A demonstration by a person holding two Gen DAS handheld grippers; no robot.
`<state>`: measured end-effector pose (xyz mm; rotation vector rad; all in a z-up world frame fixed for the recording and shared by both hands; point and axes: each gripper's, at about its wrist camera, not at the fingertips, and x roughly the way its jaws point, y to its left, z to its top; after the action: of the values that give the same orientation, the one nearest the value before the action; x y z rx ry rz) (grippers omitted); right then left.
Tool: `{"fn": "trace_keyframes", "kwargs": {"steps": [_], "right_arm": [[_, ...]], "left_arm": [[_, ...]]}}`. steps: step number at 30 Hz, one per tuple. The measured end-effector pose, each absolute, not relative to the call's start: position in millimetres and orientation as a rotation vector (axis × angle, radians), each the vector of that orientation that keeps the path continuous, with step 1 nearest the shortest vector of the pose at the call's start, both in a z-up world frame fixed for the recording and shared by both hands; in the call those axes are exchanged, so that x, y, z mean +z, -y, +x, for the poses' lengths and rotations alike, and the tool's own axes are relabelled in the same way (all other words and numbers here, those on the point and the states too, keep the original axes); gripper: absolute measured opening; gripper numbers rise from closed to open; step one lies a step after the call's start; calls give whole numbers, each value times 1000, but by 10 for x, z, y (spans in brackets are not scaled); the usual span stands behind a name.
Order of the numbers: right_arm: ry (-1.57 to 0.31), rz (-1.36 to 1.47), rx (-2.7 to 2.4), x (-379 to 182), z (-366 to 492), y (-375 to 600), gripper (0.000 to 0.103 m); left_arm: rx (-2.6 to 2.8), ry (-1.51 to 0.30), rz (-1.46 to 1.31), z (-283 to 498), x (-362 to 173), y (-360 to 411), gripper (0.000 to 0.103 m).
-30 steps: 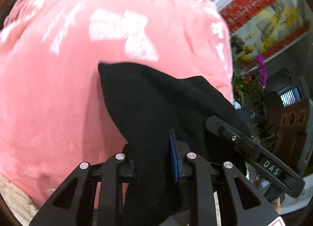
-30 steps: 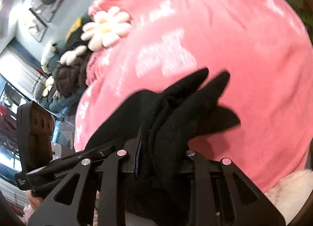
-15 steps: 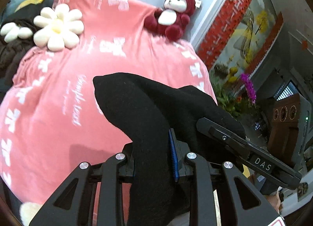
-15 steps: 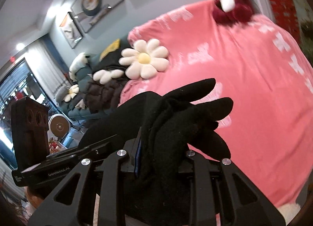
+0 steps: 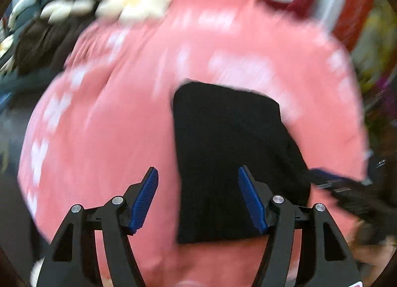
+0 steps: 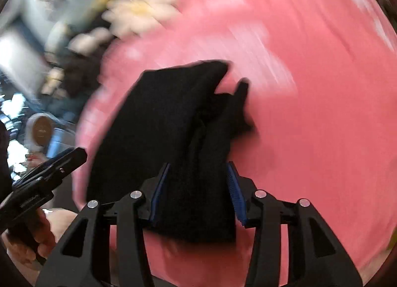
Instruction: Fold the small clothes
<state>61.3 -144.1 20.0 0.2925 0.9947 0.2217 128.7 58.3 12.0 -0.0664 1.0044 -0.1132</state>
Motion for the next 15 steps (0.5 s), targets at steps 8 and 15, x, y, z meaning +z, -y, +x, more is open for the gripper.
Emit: {"fn": "trace_keyframes", "kwargs": {"steps": [8, 15], "right_arm": [[-932, 256, 340, 455, 582, 1132, 25], [-1049, 161, 272, 3, 1014, 989, 1]], "left_arm": [[-127, -1028, -127, 1104, -124, -615, 59], [-133, -1053, 5, 1179, -286, -381, 60]]}}
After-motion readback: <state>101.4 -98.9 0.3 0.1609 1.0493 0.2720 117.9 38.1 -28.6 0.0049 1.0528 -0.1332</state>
